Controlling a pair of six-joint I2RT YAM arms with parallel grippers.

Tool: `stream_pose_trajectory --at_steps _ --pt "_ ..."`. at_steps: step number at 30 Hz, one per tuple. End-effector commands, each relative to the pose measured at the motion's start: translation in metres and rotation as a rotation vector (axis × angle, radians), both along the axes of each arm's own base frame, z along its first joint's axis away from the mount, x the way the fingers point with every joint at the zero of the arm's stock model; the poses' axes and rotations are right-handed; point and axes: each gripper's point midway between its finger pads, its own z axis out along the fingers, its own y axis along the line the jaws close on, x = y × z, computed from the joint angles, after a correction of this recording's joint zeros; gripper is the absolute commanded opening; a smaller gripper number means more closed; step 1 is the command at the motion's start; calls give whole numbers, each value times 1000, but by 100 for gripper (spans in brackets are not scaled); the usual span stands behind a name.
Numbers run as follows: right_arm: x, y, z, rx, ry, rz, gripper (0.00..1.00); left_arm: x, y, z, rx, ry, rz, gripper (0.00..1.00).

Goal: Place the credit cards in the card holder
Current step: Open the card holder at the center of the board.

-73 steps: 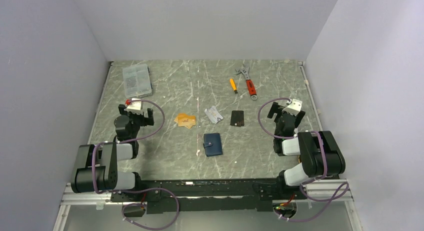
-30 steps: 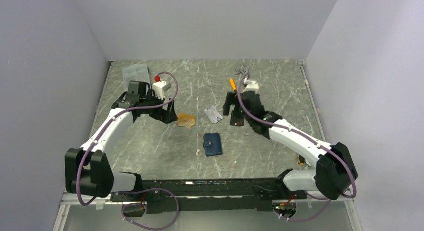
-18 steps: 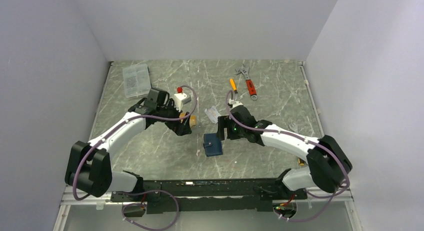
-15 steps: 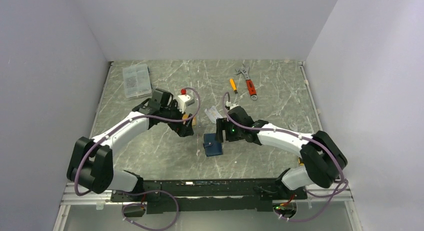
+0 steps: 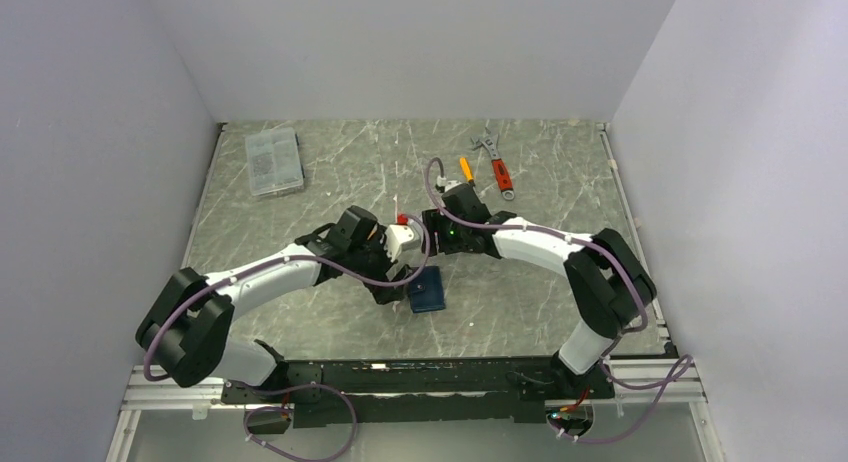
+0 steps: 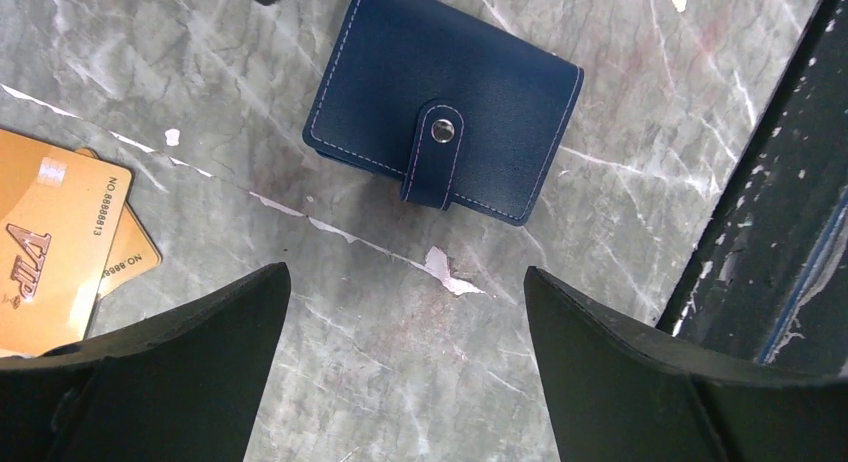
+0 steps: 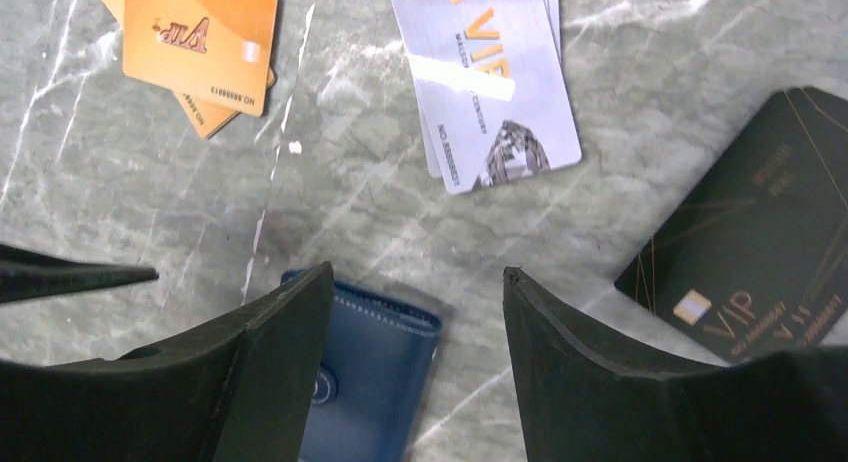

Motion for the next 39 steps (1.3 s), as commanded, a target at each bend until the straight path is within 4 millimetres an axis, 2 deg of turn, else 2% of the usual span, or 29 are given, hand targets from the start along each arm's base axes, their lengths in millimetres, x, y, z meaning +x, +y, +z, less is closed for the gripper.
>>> stream_pose_trajectory --at_steps 1,5,7,11,18,23,28,33,37,39 --pt "13 14 -4 7 -11 49 62 9 -4 14 -17 -121 -8 94" --pt "7 16 -16 10 21 63 58 9 2 12 6 -155 -20 99" --pt "1 10 -23 3 34 56 56 8 3 9 17 -171 -26 99" --pt "-11 1 -32 2 56 34 52 2 -9 6 53 -223 -87 99" --pt "-38 -28 -44 -33 84 -29 36 -8 -30 -10 205 -416 -247 99" --pt "-62 -52 -46 -30 91 -98 32 -9 -36 -19 291 -532 -305 99" --pt "-82 -67 -42 -3 95 -132 30 13 -35 -18 372 -614 -234 98" --pt "-94 -65 -32 29 92 -120 29 27 -33 -11 359 -617 -162 94" --pt "-86 -65 -11 17 45 -112 28 33 -27 -7 345 -581 -131 93" --pt "-70 -63 8 11 -27 -113 30 34 -22 -2 322 -549 -110 93"
